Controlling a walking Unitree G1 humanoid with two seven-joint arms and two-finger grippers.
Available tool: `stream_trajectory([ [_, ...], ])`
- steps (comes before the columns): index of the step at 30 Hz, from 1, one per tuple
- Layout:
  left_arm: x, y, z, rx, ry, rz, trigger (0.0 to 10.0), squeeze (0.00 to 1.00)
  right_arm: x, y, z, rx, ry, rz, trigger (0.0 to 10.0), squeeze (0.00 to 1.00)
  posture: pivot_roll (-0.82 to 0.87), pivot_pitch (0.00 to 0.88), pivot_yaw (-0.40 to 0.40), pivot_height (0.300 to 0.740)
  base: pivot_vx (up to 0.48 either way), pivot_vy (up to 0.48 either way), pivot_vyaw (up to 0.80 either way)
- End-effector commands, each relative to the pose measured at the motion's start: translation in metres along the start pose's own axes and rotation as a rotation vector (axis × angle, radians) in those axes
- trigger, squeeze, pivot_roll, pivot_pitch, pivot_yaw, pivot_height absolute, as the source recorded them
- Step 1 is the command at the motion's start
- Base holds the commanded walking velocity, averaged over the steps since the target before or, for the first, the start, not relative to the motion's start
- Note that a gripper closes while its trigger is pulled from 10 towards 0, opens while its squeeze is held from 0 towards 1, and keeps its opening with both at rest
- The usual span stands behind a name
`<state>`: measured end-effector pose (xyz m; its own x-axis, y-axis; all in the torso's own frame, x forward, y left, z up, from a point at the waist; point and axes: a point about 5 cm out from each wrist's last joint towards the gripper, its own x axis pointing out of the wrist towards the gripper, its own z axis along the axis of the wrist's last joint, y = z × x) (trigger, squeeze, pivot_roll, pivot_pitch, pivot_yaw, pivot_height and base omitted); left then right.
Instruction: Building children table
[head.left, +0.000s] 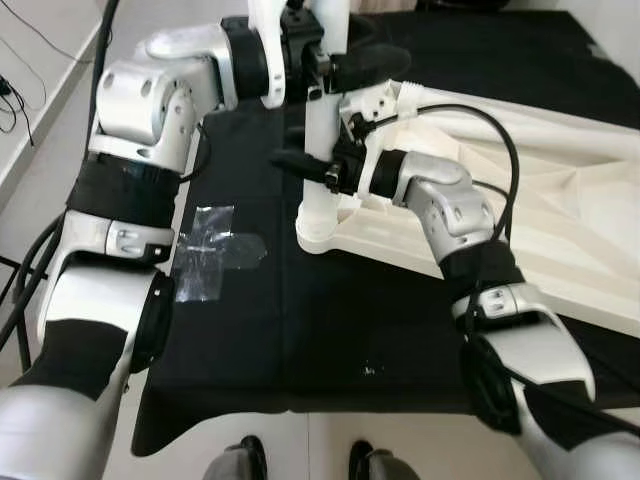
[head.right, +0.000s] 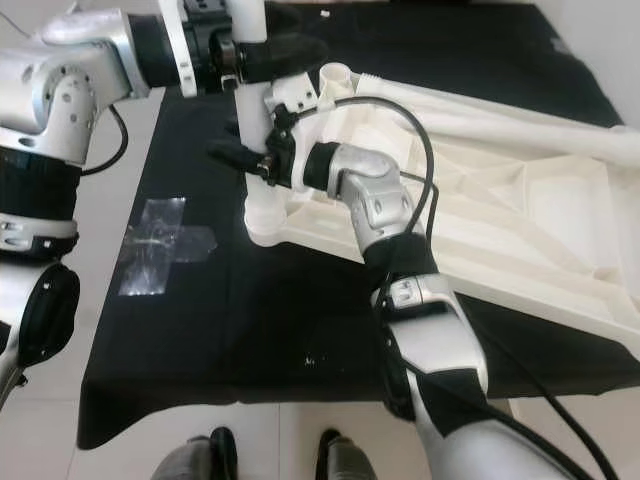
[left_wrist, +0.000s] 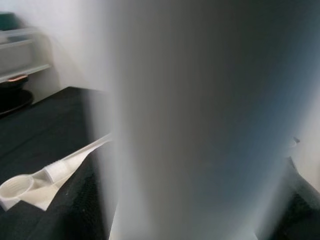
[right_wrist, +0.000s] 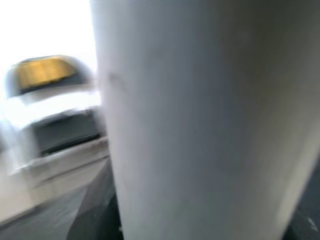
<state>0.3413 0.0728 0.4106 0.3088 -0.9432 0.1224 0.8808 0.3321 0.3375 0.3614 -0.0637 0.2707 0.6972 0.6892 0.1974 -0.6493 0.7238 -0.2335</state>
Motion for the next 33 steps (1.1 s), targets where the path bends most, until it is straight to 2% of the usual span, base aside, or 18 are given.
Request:
stream_trajectory([
  [1,0.003,-0.005,0.004,0.022,0.004,-0.028,10.0,0.0,-0.021,0.02,-0.032,-0.093,0.166,-0.215,0.0,0.0,0.03,0.275,-0.035,0.74,0.0,0.0,0.0],
  [2,0.001,-0.005,0.003,0.027,0.012,-0.029,10.0,0.0,-0.03,0.033,-0.035,-0.122,0.172,-0.268,0.0,0.0,0.02,0.259,-0.028,0.74,0.0,0.0,0.0],
  [5,0.002,-0.007,0.001,0.029,0.017,-0.044,10.0,0.0,-0.023,0.04,-0.029,-0.129,0.151,-0.236,0.0,0.0,0.01,0.232,-0.023,0.74,0.0,0.0,0.0],
  [12,0.006,-0.007,0.005,0.038,0.001,-0.043,10.0,0.0,-0.013,0.034,-0.023,-0.109,0.135,-0.227,0.0,0.0,0.01,0.225,-0.031,0.74,0.0,0.0,0.0],
  [15,0.004,-0.009,0.004,0.037,0.0,-0.045,10.0,0.0,-0.02,0.038,-0.022,-0.084,0.148,-0.28,0.0,0.0,0.01,0.221,-0.032,0.74,0.0,0.0,0.0],
  [19,0.004,-0.009,0.002,0.038,0.005,-0.044,10.0,0.0,-0.021,0.039,-0.022,-0.081,0.15,-0.285,0.0,0.0,0.01,0.223,-0.032,0.74,0.0,0.0,0.0],
  [22,0.003,-0.007,0.002,0.04,0.009,-0.033,10.0,0.0,-0.025,0.048,-0.021,-0.069,0.165,-0.32,0.0,0.0,0.01,0.226,-0.03,0.74,0.0,0.0,0.0],
  [25,0.003,-0.006,0.002,0.038,0.005,-0.031,10.0,0.0,-0.026,0.049,-0.02,-0.065,0.166,-0.326,0.0,0.0,0.0,0.233,-0.026,0.74,0.0,0.0,0.0],
  [26,0.003,-0.006,0.002,0.035,0.003,-0.033,3.6,0.0,-0.025,0.049,-0.02,-0.064,0.165,-0.327,0.0,0.0,0.0,0.234,-0.025,0.74,0.0,0.0,0.0],
  [27,0.003,-0.006,0.001,0.029,0.002,-0.036,0.0,0.0,-0.025,0.049,-0.02,-0.063,0.164,-0.329,0.0,0.0,0.0,0.234,-0.025,0.74,0.0,0.0,0.0],
  [30,0.003,-0.006,0.0,0.028,0.003,-0.04,0.0,0.0,-0.024,0.049,-0.019,-0.063,0.164,-0.331,0.0,0.0,0.0,0.236,-0.025,0.74,0.0,0.0,0.0],
  [31,0.004,-0.007,0.0,0.026,0.004,-0.044,0.0,0.0,-0.024,0.048,-0.018,-0.062,0.164,-0.334,4.4,0.0,0.0,0.236,-0.025,0.74,0.0,0.0,0.0],
  [33,0.004,-0.007,0.0,0.025,0.004,-0.047,0.0,0.0,-0.024,0.048,-0.017,-0.061,0.163,-0.336,4.4,0.0,0.0,0.238,-0.024,0.74,0.0,0.0,0.0],
])
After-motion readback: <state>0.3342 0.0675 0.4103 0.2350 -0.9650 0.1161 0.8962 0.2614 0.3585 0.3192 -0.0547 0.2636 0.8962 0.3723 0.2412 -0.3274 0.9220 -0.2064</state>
